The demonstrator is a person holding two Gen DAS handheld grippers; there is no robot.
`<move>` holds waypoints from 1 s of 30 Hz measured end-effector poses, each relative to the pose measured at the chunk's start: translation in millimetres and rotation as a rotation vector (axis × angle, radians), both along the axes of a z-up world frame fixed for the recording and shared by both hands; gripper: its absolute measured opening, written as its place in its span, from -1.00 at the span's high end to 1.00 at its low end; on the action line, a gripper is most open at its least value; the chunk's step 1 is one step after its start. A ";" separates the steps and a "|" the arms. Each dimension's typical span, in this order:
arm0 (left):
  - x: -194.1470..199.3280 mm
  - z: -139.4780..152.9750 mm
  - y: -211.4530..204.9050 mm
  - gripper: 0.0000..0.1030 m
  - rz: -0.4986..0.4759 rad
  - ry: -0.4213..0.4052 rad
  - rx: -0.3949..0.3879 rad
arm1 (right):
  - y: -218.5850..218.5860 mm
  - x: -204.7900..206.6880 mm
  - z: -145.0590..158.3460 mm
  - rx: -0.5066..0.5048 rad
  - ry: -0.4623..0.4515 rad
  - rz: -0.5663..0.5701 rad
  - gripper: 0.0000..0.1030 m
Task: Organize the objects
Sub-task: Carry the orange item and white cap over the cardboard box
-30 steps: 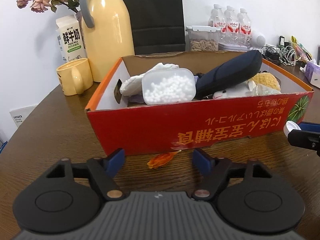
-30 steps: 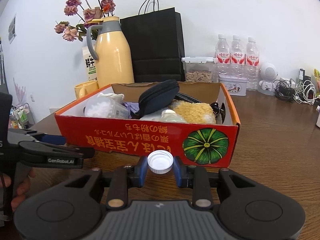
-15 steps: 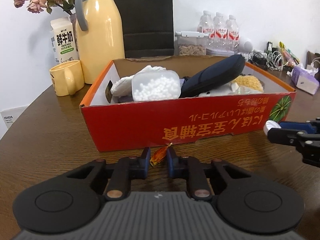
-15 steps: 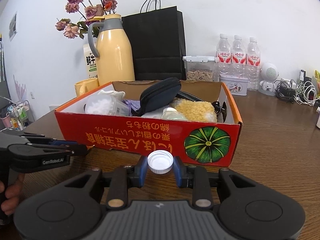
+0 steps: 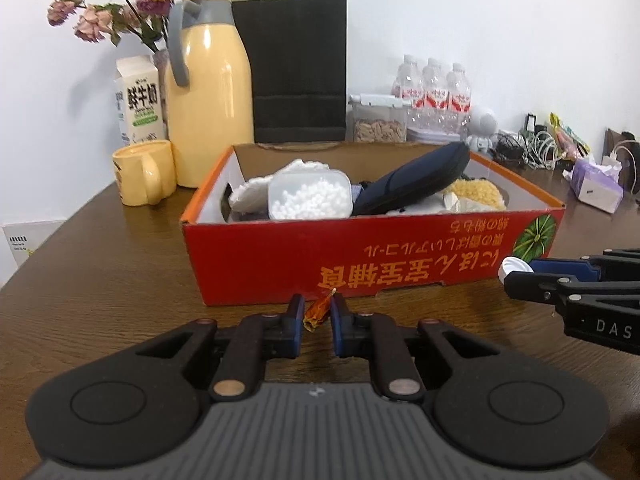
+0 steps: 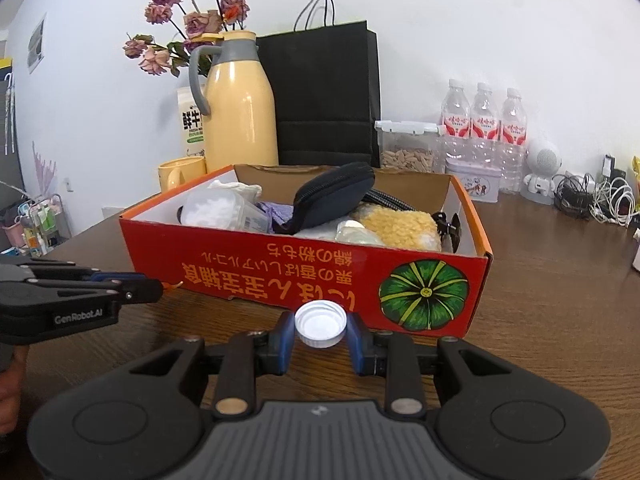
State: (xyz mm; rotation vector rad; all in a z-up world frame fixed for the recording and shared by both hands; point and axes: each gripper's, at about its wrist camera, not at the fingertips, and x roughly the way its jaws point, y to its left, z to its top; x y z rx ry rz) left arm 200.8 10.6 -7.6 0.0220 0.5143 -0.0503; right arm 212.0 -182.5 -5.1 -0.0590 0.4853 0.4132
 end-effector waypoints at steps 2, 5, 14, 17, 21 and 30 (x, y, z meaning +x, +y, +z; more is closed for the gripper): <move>-4.1 4.4 1.4 0.72 0.004 -0.014 -0.012 | 1.1 -3.7 2.7 0.000 -0.016 0.008 0.48; -10.3 13.9 1.1 0.72 -0.007 -0.045 -0.019 | 1.9 -6.9 9.0 0.002 -0.034 0.014 0.48; -5.9 51.2 -10.6 0.72 -0.037 -0.180 0.011 | 16.2 -0.2 44.3 0.003 -0.129 0.049 0.48; 4.5 62.2 -12.6 0.72 -0.025 -0.211 0.012 | 25.3 10.0 56.9 -0.003 -0.161 0.059 0.48; 25.1 71.8 -13.2 0.72 -0.016 -0.228 0.009 | 37.1 30.3 70.1 -0.013 -0.185 0.048 0.48; 74.6 73.9 -14.4 0.72 0.012 -0.219 -0.020 | 49.5 85.1 82.1 -0.015 -0.165 0.005 0.48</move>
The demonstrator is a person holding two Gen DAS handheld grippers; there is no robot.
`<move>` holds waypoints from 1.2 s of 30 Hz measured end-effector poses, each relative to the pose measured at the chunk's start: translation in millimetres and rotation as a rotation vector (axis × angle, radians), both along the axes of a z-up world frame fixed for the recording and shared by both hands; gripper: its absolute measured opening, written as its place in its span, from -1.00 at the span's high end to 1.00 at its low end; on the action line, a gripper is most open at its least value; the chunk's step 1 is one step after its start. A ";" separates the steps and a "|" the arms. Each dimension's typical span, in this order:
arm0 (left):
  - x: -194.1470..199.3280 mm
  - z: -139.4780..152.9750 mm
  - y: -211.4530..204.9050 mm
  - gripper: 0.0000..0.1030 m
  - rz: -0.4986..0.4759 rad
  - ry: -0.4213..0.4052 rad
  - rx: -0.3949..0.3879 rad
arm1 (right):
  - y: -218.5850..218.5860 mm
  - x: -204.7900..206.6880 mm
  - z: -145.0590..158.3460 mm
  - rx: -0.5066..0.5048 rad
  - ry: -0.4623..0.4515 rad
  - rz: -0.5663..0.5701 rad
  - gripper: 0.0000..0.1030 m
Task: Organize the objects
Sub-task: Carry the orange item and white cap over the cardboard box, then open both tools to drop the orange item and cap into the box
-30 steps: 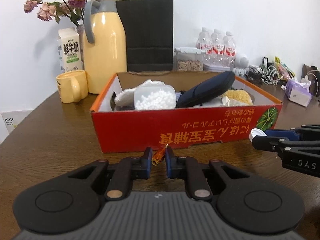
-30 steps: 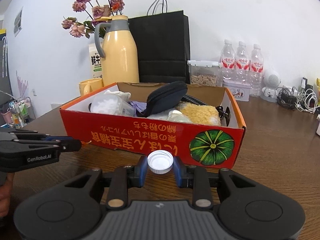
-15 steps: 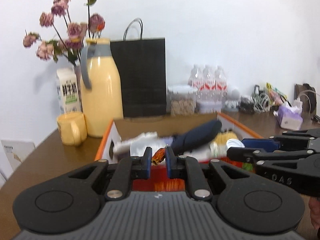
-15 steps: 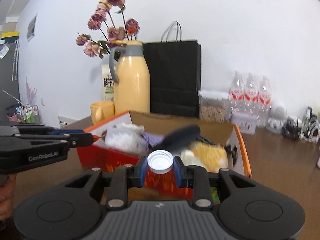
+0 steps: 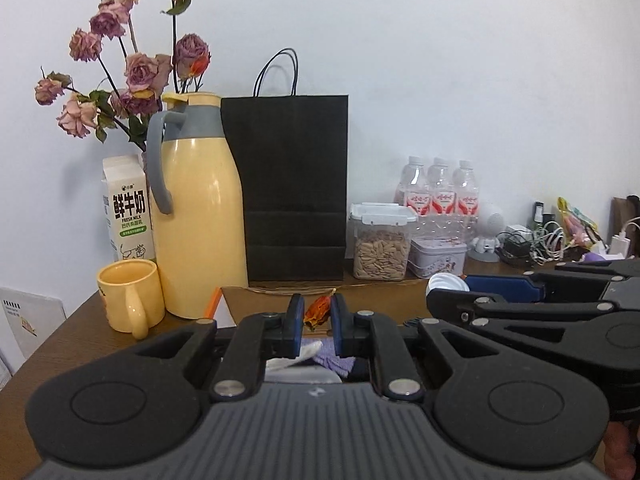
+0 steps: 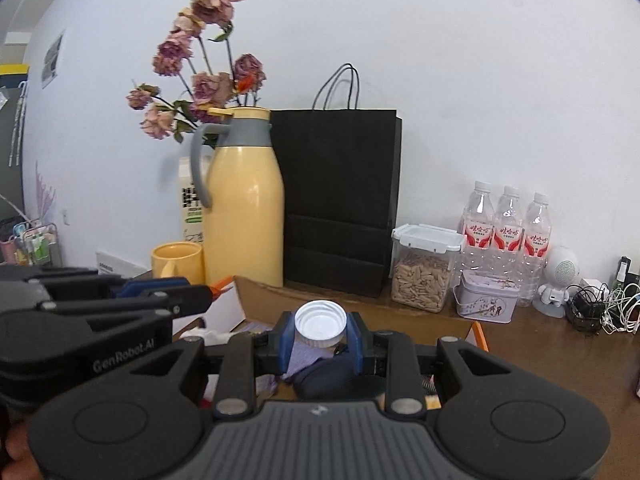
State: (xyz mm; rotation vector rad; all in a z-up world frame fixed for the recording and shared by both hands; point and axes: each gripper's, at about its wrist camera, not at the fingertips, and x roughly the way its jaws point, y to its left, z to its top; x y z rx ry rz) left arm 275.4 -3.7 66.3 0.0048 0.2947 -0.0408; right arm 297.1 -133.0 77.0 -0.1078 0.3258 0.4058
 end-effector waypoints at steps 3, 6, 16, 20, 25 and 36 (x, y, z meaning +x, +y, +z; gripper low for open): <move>16.5 -4.7 2.8 0.72 0.016 0.023 -0.016 | 1.1 15.6 -1.8 -0.003 0.016 -0.007 0.48; 29.8 -10.2 7.5 0.72 0.031 0.048 -0.033 | -0.6 27.9 -4.6 0.013 0.021 -0.011 0.48; 47.2 -22.3 13.0 0.71 0.046 0.091 -0.023 | -8.7 45.9 -19.2 0.032 0.080 -0.009 0.47; 43.7 -21.3 14.2 0.46 0.062 0.079 -0.007 | -10.7 42.9 -20.5 0.027 0.082 -0.017 0.33; 40.7 -16.7 20.0 -1.00 0.124 0.045 0.008 | -17.9 39.1 -17.8 0.033 0.065 -0.053 -0.61; 43.1 -15.3 24.7 -1.00 0.194 0.063 0.029 | -26.2 42.9 -15.6 0.059 0.088 -0.103 -1.00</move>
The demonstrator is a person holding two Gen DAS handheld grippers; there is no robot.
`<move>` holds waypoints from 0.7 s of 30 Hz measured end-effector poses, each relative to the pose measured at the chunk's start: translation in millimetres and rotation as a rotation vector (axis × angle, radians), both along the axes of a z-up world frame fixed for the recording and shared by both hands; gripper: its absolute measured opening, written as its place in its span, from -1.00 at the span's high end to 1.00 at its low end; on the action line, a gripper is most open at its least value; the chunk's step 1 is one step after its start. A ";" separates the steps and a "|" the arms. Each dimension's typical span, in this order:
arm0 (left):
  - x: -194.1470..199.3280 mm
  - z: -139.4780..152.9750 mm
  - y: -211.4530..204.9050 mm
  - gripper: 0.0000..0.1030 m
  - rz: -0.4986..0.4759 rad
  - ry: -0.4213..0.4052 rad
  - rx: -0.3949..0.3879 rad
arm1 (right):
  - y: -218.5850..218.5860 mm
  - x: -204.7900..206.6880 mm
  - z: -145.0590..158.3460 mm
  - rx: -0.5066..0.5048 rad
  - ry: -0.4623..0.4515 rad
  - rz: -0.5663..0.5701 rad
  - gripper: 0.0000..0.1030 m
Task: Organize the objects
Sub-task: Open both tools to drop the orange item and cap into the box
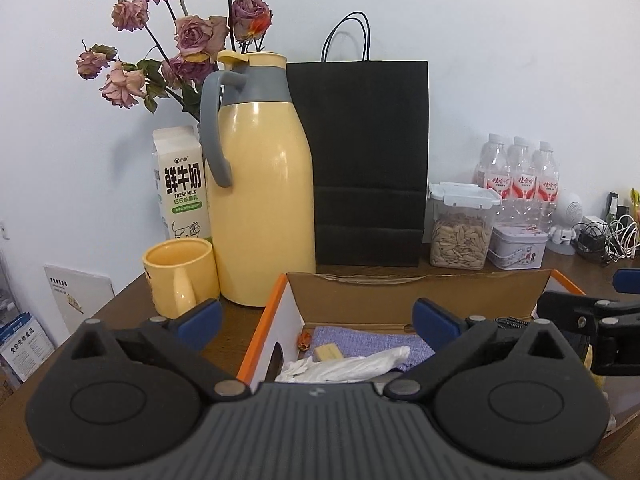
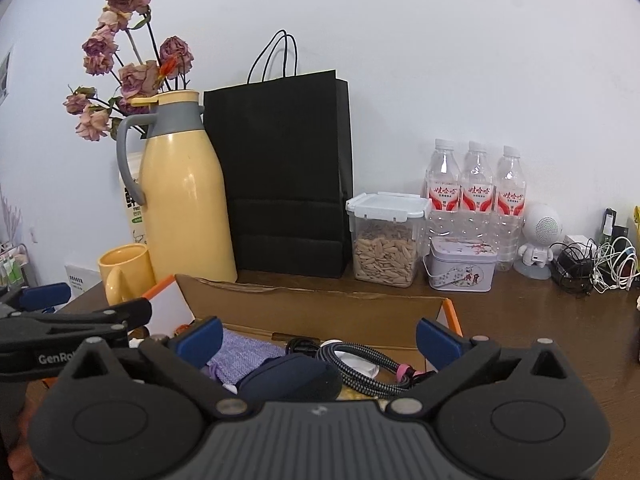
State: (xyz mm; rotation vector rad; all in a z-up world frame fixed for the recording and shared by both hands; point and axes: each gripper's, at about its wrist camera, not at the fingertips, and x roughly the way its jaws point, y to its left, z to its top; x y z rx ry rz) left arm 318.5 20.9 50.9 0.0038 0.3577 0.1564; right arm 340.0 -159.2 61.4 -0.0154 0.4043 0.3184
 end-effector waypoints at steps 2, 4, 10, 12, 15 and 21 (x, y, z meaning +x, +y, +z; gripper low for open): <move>-1.8 1.3 -0.2 -1.00 0.006 0.002 0.002 | 0.2 -1.8 1.8 0.000 -0.002 0.000 -1.00; -6.0 3.3 -0.7 -1.00 0.017 -0.004 0.007 | 0.3 -4.6 4.0 -0.003 0.003 -0.007 -1.00; -24.2 12.7 -1.8 -1.00 0.023 -0.011 0.009 | -1.9 -22.6 14.9 -0.008 -0.022 -0.010 -1.00; -32.3 15.4 -2.7 -1.00 0.021 -0.008 0.016 | -3.7 -31.4 19.1 -0.004 -0.029 -0.010 -1.00; -46.5 20.0 -3.4 -1.00 0.016 0.000 0.023 | -6.5 -46.9 25.1 -0.002 -0.036 -0.012 -1.00; -83.2 27.5 -2.3 -1.00 0.008 0.023 0.019 | -12.6 -82.5 30.0 -0.002 -0.031 -0.012 -1.00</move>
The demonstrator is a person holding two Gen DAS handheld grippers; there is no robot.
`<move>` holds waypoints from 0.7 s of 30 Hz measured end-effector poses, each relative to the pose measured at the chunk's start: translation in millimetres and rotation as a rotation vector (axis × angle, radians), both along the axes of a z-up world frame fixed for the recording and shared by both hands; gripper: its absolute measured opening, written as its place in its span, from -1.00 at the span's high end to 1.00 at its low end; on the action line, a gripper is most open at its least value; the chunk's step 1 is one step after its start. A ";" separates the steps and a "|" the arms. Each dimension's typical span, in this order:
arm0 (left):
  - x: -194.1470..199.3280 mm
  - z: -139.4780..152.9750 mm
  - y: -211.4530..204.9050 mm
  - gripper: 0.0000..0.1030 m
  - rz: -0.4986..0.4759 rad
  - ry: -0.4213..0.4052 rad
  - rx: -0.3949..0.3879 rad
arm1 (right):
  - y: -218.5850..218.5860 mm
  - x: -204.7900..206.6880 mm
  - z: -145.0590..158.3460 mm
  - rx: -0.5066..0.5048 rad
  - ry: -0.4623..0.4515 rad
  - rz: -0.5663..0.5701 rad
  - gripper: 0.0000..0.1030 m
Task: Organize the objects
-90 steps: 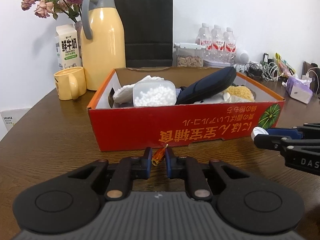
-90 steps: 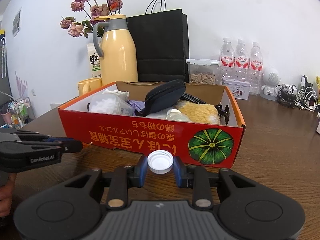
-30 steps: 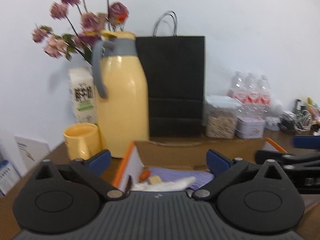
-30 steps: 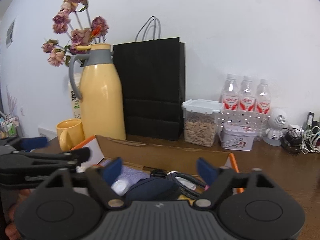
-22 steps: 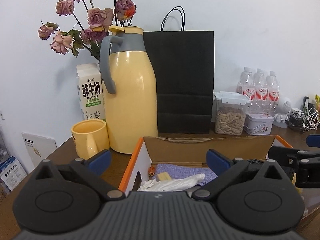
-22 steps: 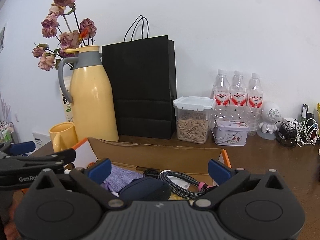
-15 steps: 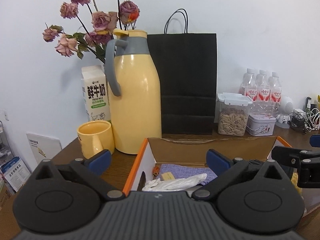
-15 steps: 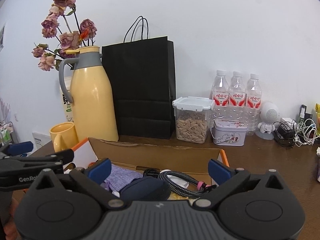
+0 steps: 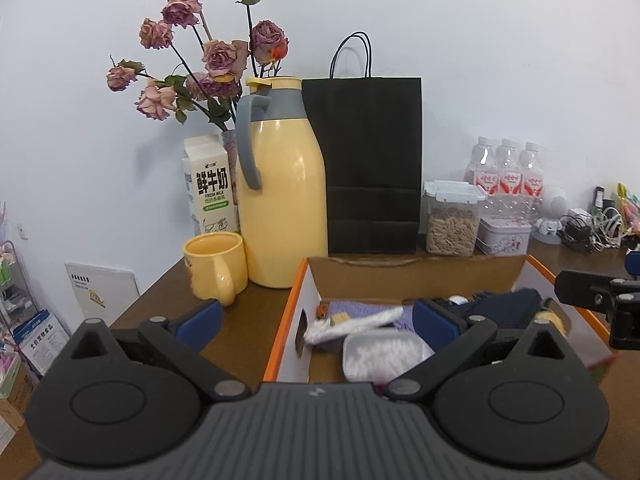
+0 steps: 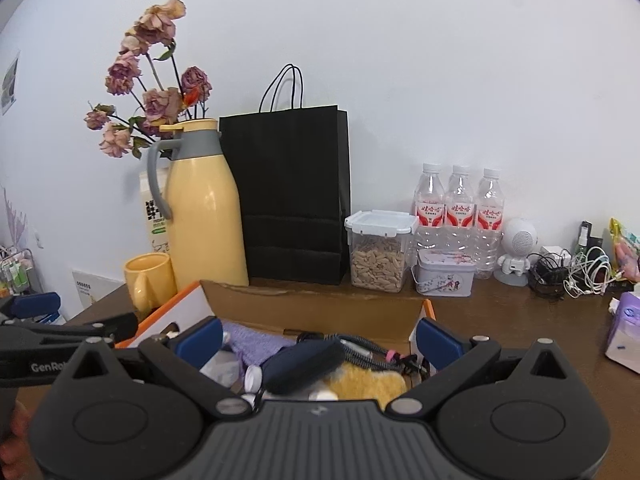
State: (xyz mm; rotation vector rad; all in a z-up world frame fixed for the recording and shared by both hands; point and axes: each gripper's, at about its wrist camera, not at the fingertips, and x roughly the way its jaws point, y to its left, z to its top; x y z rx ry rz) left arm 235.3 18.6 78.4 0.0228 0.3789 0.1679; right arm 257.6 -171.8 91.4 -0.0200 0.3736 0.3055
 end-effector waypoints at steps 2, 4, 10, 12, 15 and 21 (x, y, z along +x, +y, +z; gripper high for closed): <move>-14.4 1.1 0.3 -1.00 -0.007 0.006 0.003 | -2.0 -11.8 -1.7 -0.002 0.018 0.004 -1.00; -28.8 0.8 1.0 -1.00 -0.015 0.017 0.000 | -3.8 -23.1 -4.9 -0.003 0.040 0.013 -1.00; -62.7 -9.3 2.5 -1.00 -0.026 0.084 -0.010 | -7.8 -54.9 -19.8 -0.008 0.103 0.025 -1.00; -71.5 -13.6 2.9 -1.00 -0.026 0.103 -0.017 | -8.3 -63.5 -25.3 -0.011 0.120 0.029 -1.00; -82.3 -19.3 4.5 -1.00 -0.027 0.123 -0.022 | -9.6 -73.5 -32.1 -0.014 0.144 0.028 -1.00; -96.3 -27.3 5.6 -1.00 -0.029 0.148 -0.031 | -12.3 -85.4 -39.3 -0.021 0.170 0.013 -1.00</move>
